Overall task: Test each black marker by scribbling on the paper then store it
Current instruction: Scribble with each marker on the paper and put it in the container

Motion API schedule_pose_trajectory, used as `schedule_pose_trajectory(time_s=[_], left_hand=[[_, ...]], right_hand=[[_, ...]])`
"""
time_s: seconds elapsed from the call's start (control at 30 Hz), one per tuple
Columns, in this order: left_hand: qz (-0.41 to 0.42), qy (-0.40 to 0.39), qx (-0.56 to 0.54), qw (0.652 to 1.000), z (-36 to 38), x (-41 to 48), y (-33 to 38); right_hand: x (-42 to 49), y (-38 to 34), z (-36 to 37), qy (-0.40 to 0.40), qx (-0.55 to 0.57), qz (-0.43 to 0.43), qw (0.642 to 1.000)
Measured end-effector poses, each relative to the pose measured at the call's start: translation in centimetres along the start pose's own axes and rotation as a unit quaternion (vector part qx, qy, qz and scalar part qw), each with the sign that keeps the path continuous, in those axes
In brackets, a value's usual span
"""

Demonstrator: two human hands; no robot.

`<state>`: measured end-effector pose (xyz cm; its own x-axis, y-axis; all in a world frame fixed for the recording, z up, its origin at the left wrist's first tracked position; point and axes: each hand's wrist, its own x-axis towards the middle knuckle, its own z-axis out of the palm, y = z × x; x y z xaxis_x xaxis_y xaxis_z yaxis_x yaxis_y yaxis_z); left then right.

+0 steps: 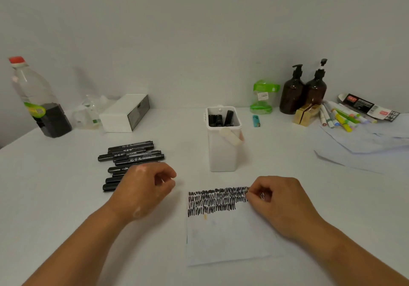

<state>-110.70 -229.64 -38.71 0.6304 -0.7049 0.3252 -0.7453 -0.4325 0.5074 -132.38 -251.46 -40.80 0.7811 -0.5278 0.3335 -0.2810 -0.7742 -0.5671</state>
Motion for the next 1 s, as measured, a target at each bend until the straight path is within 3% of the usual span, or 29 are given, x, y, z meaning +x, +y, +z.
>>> schedule_pose_trajectory(time_s=[0.17, 0.47, 0.67, 0.83, 1.0], left_hand=[[-0.048, 0.030, 0.141, 0.988, -2.9, -0.4, -3.1], [-0.052, -0.042, 0.257, 0.964, -3.1, -1.5, -3.8], [-0.027, -0.059, 0.198, 0.978, -2.1, -2.2, -2.5], [0.046, -0.048, 0.112, 0.991, -1.0, -2.3, 0.9], [0.105, -0.058, 0.045, 0.992, 0.8, -1.8, 4.8]], right_hand=[[-0.1, -0.1, 0.0, 0.004, 0.014, -0.009, 1.000], [-0.7, -0.9, -0.4, -0.009, 0.034, -0.013, 0.999], [-0.7, -0.8, -0.6, -0.006, 0.040, -0.015, 0.999], [-0.6, -0.7, -0.8, -0.009, 0.060, -0.014, 0.998], [-0.4, -0.8, -1.1, -0.047, 0.159, 0.016, 0.986]])
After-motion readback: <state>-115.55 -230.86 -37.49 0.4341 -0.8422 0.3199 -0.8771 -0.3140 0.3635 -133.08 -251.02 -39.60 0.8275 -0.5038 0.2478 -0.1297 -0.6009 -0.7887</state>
